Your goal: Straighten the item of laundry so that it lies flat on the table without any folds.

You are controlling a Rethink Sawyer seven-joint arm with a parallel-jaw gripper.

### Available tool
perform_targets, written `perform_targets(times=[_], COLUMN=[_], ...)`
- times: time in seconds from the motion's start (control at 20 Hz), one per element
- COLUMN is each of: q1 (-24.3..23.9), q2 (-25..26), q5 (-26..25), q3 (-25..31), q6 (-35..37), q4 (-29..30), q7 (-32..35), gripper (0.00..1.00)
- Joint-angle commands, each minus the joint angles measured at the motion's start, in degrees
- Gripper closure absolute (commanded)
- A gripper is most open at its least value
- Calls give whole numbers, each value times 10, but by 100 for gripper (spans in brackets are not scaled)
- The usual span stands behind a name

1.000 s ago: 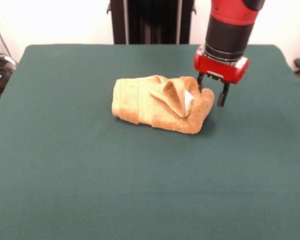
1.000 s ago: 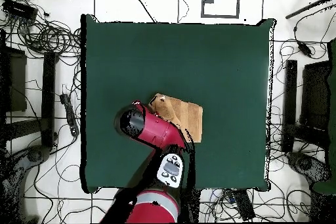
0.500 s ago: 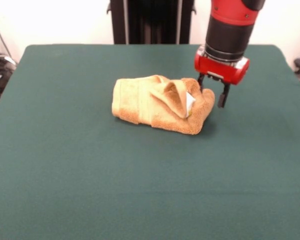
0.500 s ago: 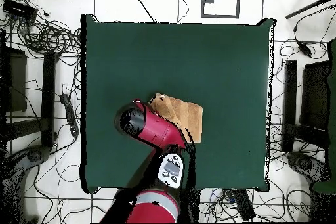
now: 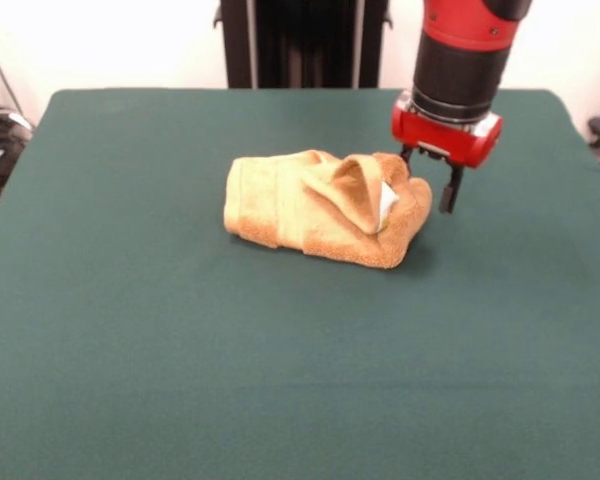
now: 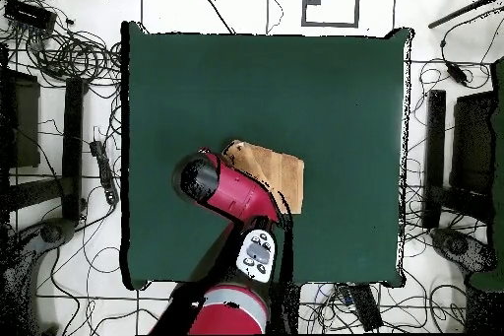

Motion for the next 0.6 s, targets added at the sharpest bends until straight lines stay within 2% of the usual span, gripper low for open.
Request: perform_targets(times=[0.05, 0.6], q1=[24, 44], q2=[5, -26], q5=[29, 38], q3=[16, -9], q6=[94, 112], q4=[-26, 2], q7=[178, 205], gripper=[0, 0])
